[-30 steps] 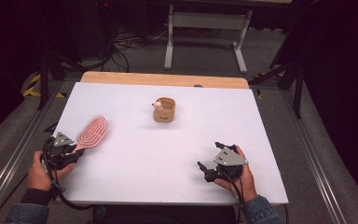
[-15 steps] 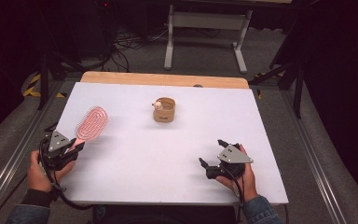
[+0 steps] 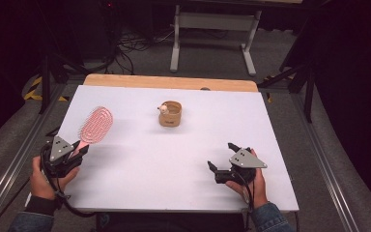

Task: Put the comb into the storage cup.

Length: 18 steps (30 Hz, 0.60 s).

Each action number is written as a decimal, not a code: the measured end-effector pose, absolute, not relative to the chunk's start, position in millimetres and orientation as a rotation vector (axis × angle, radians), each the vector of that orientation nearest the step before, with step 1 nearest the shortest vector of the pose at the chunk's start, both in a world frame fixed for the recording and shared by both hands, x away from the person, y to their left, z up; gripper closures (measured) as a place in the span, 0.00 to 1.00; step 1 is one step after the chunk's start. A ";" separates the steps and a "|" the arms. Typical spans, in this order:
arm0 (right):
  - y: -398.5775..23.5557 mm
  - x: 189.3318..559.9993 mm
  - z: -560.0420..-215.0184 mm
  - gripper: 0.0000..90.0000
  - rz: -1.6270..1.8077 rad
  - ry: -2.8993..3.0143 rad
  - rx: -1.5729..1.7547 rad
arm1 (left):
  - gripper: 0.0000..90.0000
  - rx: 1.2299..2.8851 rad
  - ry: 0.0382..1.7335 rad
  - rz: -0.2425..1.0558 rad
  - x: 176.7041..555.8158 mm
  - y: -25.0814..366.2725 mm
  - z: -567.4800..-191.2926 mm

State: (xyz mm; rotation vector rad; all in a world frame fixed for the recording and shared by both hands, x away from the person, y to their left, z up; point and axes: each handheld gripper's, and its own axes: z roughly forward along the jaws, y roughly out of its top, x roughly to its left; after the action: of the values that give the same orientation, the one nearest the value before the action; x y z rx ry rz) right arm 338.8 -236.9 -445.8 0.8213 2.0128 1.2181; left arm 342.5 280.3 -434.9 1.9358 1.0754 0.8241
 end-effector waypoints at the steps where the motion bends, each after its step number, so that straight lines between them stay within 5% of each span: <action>1: -237.8 339.2 -444.4 0.06 1.234 2.004 0.826 | 0.77 1.928 1.069 0.833 341.7 279.6 -434.2; 18: -235.1 346.6 -414.6 0.07 1.299 1.911 0.835 | 0.77 1.856 0.931 0.844 336.1 242.6 -434.1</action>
State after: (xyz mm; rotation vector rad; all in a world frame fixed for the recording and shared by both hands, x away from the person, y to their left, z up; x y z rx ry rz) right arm 346.6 -235.1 -414.6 0.8346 1.9112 1.2985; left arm 336.1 242.6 -434.1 1.8558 0.9309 0.8440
